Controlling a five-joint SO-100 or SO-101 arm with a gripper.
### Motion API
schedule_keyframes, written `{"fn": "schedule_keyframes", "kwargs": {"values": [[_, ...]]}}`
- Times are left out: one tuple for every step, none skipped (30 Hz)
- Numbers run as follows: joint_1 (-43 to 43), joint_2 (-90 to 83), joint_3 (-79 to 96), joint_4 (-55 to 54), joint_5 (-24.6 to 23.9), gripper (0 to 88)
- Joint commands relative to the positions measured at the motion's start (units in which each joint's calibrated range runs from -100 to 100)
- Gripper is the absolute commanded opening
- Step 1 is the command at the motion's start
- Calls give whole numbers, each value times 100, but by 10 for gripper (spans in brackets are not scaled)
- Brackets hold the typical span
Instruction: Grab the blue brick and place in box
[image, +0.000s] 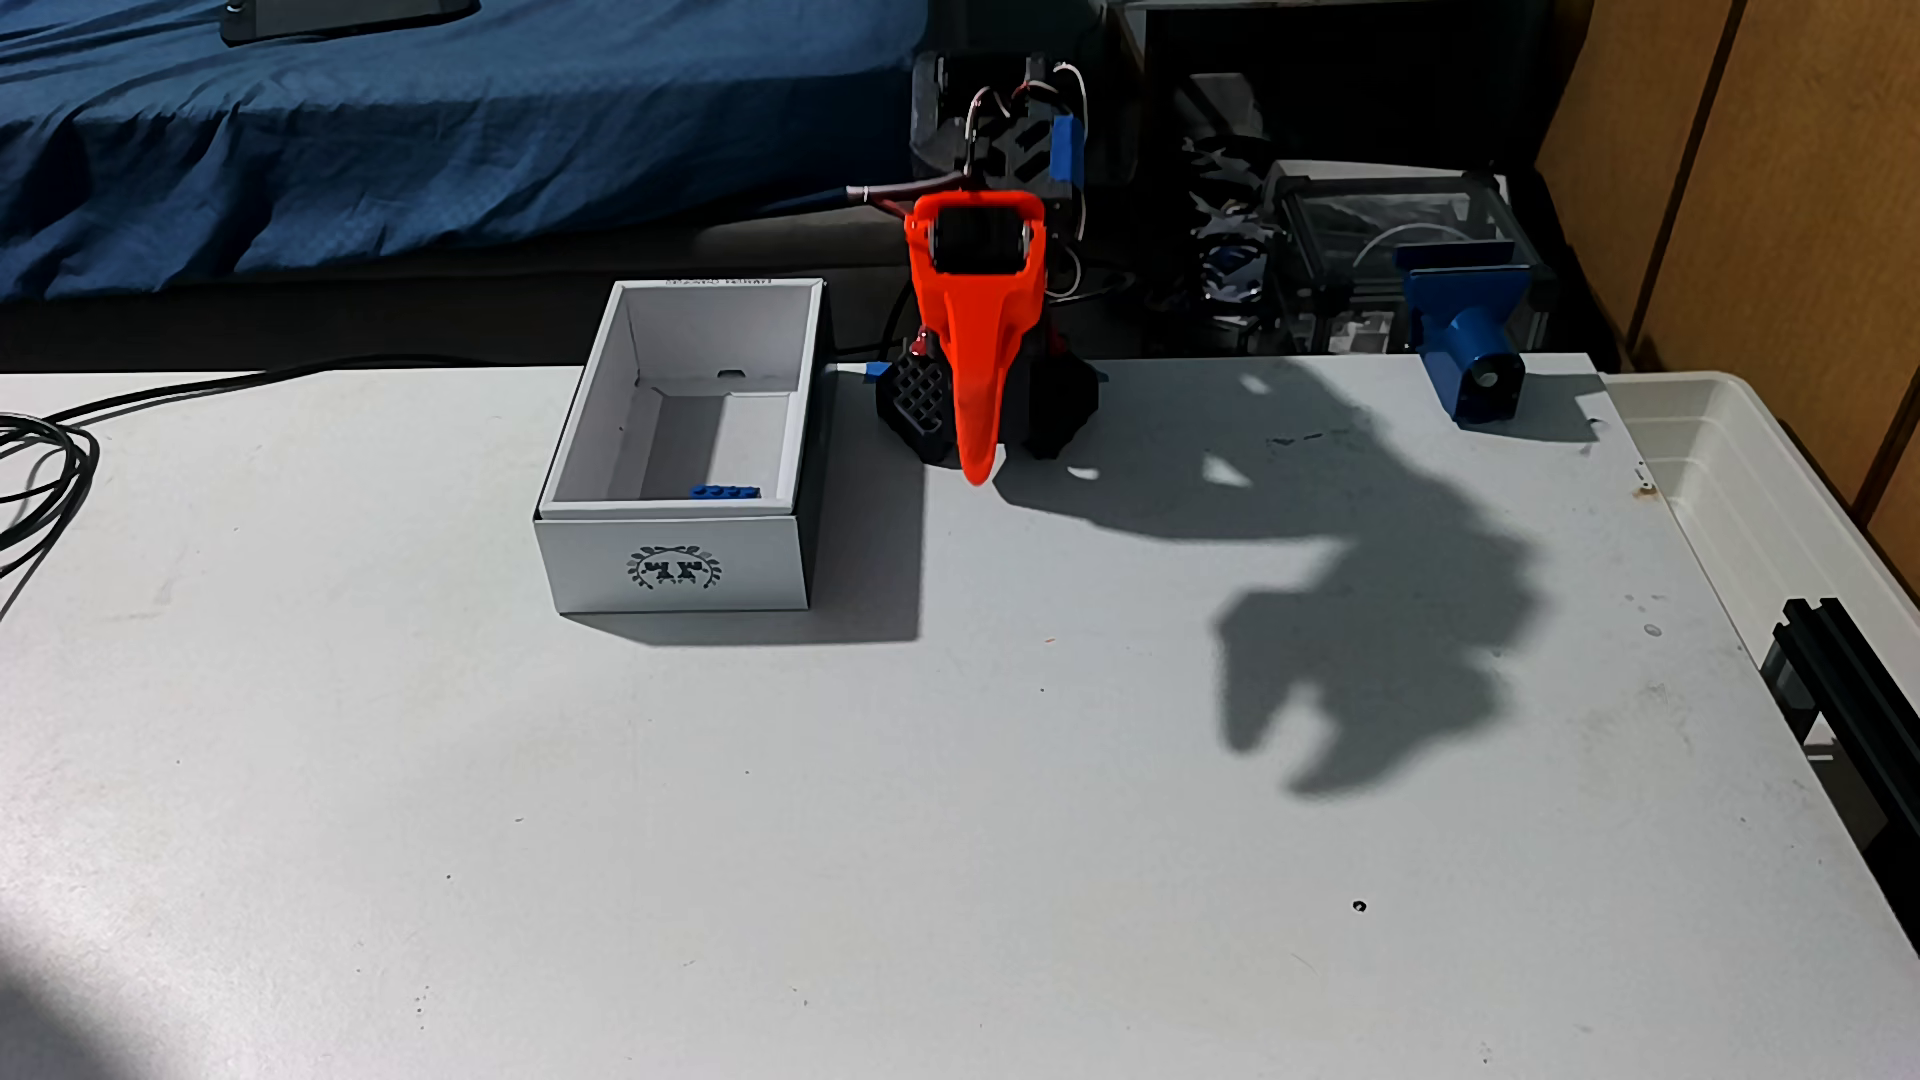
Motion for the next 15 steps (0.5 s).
{"fn": "schedule_keyframes", "kwargs": {"values": [[29, -59, 109, -103, 29, 100], [29, -59, 189, -103, 29, 102], [29, -59, 269, -103, 29, 103], [29, -59, 349, -103, 34, 103], [29, -59, 438, -103, 34, 102], [29, -59, 526, -103, 55, 101], [29, -59, 615, -103, 113, 101], [29, -59, 713, -103, 171, 102], [29, -59, 801, -103, 224, 103], [29, -59, 899, -103, 250, 104], [29, -59, 1006, -103, 255, 106], [29, -59, 1103, -103, 260, 107], [29, -59, 1210, -103, 260, 107], [21, -59, 1298, -103, 260, 107], [21, -59, 1307, -103, 260, 102]]}}
